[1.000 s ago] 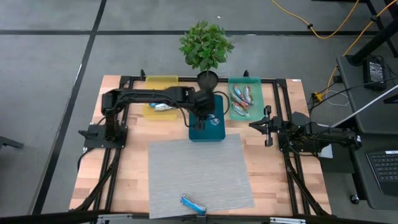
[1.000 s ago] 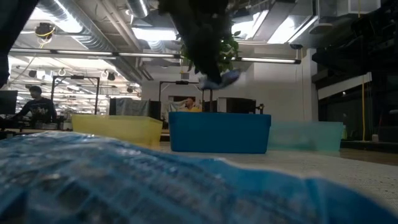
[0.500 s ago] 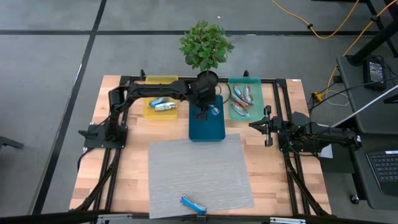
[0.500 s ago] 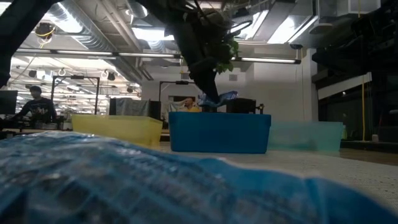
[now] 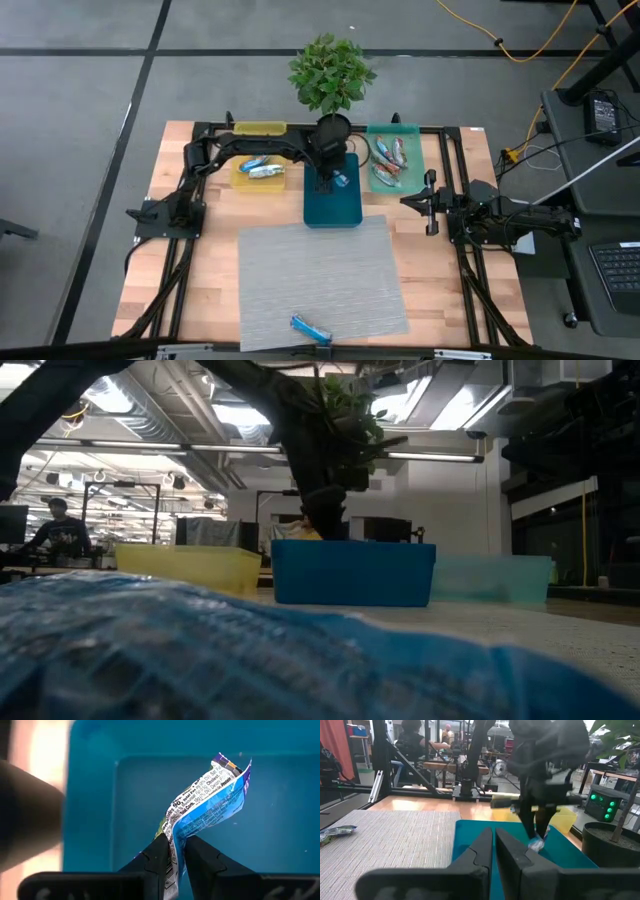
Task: Pick and place Granola Bars by type
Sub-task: Put the blue granola bar into the blue bin
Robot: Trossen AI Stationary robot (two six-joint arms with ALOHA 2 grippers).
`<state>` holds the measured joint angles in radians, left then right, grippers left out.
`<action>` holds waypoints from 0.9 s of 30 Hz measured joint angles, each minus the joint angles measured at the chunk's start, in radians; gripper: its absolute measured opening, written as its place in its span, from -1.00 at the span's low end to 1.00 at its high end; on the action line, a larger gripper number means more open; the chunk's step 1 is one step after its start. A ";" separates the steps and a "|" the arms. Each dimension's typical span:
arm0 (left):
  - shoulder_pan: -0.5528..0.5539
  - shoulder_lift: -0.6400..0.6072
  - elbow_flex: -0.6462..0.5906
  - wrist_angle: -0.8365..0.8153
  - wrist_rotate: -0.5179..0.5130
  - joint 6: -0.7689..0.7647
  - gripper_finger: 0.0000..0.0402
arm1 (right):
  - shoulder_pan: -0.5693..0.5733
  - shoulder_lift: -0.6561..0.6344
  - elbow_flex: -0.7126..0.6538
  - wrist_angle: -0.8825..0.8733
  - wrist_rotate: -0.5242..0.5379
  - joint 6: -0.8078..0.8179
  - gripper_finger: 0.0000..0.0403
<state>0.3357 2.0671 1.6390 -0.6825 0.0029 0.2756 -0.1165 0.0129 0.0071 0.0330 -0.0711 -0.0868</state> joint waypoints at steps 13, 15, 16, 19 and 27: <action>-0.003 0.034 0.000 0.000 0.028 -0.003 -0.72 | 0.000 0.000 0.000 0.000 0.000 0.000 -0.88; -0.003 0.034 0.000 0.000 0.037 -0.003 -0.70 | 0.000 0.000 0.000 0.000 0.000 0.000 -0.88; -0.003 0.034 0.000 -0.001 0.040 -0.003 -0.68 | 0.000 0.000 0.000 0.000 0.000 0.000 -0.88; -0.004 0.034 0.000 0.000 0.041 -0.008 -0.62 | 0.000 0.000 0.000 0.000 0.000 0.000 -0.88; -0.009 0.033 0.000 -0.007 0.042 -0.011 -0.48 | 0.000 0.000 0.000 0.000 0.000 0.000 -0.88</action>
<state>0.3262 2.1005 1.6390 -0.6892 0.0448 0.2643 -0.1165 0.0132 0.0071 0.0334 -0.0711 -0.0868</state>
